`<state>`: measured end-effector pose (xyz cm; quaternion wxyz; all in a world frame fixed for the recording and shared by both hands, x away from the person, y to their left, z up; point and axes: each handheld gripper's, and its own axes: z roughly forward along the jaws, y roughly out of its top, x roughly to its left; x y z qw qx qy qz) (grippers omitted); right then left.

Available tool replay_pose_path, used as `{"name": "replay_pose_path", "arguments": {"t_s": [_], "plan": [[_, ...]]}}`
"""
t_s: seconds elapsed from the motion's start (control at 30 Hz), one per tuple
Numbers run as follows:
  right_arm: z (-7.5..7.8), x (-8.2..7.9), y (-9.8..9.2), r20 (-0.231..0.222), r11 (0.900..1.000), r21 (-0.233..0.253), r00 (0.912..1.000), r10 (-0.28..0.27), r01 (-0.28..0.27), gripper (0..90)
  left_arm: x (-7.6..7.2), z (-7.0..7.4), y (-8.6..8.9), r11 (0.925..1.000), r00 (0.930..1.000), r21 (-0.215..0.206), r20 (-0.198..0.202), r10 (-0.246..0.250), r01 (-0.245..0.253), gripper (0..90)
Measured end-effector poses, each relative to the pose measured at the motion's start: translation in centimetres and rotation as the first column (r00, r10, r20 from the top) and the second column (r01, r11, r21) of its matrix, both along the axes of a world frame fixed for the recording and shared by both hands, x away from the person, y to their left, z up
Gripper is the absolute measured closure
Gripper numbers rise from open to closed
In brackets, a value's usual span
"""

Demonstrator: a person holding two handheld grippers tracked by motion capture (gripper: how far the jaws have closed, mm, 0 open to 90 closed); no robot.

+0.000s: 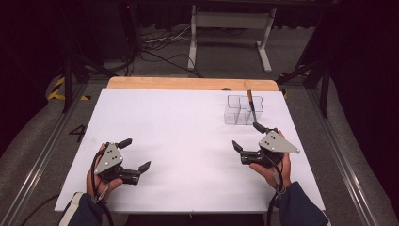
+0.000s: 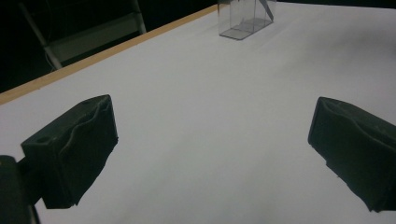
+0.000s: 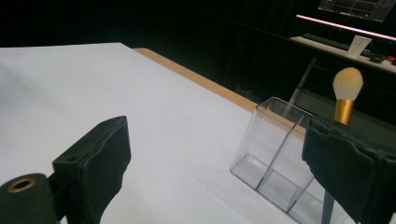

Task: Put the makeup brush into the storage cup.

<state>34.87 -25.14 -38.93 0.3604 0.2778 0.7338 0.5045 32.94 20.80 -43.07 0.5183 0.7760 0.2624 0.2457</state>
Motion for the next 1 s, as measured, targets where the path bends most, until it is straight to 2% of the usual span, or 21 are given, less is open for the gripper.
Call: {"name": "replay_pose_path", "arguments": {"t_s": [0.23, 0.8, 1.0], "plan": [[-0.4, -0.3, -0.2, 0.007, 1.000, -0.026, 1.0000, -0.002, 0.002, 8.8, 0.0, 0.0, 0.0, 1.0000, 1.0000, 0.002, 0.000, -0.002, 0.002, 2.2], [-1.1, -0.8, -1.1, 0.002, 0.999, -0.042, 1.0000, -0.006, 0.006, 8.7, 0.0, -0.1, -0.2, 0.9999, 1.0000, 0.013, -0.006, -0.005, 0.005, 2.2], [-1.5, -1.0, -1.4, 0.008, 0.998, -0.063, 0.9999, -0.013, 0.013, 8.7, -0.1, -0.1, -0.5, 0.9997, 0.9999, 0.022, -0.002, -0.014, 0.014, 2.2]]}}
